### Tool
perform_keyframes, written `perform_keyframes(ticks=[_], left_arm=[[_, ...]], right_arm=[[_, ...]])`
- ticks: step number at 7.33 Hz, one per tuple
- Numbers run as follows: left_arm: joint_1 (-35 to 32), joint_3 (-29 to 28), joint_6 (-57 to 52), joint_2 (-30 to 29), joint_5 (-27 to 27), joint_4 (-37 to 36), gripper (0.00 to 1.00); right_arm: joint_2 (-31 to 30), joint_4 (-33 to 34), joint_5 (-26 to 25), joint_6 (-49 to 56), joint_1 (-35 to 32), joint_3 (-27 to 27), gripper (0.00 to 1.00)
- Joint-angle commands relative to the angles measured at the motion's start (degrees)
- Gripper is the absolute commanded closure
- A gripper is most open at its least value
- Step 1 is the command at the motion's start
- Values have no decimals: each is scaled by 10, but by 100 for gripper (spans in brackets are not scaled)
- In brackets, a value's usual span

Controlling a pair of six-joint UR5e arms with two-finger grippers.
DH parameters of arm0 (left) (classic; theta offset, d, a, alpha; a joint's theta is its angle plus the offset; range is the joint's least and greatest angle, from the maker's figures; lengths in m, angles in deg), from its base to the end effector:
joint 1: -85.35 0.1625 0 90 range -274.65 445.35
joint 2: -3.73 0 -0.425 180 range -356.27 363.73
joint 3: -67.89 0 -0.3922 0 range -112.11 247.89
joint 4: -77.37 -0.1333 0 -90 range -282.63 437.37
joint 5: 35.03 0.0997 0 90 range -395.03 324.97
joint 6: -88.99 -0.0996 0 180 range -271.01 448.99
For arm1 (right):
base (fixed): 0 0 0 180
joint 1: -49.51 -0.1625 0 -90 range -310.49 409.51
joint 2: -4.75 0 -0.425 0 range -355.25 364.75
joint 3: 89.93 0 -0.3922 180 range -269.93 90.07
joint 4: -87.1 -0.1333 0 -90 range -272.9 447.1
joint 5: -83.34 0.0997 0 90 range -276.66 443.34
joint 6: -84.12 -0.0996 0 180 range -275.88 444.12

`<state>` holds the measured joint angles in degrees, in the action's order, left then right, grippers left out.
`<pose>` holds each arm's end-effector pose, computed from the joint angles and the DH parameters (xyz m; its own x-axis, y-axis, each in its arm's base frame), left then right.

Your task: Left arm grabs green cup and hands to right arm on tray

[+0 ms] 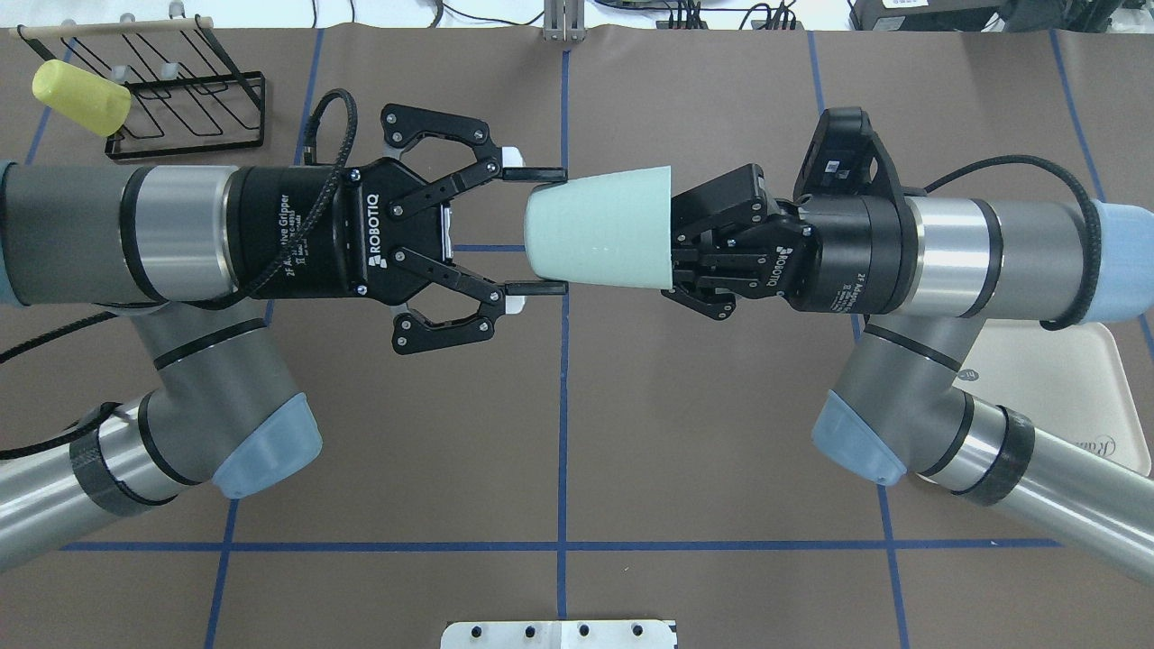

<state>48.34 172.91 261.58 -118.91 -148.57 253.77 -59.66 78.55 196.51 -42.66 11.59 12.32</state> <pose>0.3347 -0.3694 0.0953 -0.3916 -0.8433 -0.3681 -0.5091 0.5318 -0.6768 -0.3242 -0.3719 0.1701 -0.6676 0.1777 0.7230 0.0609 0.9809 -0.1848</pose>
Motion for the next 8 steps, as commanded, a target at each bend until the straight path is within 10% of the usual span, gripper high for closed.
perform_keyframes(ticks=[1,8], left_arm=[[-2,4,0,3,-3,0,0],[-104,42,-154,55,-4,-99,0]], right_arm=[[0,-4,-3,0,0,0,100],[-136,25,60,74,-63,-2,100]])
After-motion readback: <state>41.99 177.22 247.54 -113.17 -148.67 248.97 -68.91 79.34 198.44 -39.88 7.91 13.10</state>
